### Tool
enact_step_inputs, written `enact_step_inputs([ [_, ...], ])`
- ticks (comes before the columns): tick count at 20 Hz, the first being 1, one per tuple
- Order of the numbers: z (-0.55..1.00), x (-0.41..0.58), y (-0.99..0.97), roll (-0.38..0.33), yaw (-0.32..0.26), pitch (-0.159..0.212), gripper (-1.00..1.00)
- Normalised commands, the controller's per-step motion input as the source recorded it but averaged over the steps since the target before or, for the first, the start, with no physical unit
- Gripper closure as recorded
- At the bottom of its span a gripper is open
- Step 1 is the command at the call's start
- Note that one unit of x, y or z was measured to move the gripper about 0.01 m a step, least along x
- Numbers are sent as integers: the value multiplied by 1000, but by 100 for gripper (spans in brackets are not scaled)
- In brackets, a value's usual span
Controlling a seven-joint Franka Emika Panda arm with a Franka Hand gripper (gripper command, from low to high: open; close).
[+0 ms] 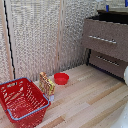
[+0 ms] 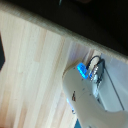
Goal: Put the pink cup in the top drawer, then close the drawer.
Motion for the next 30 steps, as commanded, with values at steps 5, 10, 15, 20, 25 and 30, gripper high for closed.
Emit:
enact_step_inputs([
  [5, 171, 122, 49, -220, 218, 62, -100],
  [10, 109, 79, 15, -299, 185, 43, -100],
  [15, 3, 0, 0, -328, 187, 24, -100],
  [20, 0, 0, 0, -334, 190, 45, -100],
  [25, 0, -2, 0, -350, 186, 83, -100],
  [30, -8, -105, 0, -347, 177, 156, -100],
])
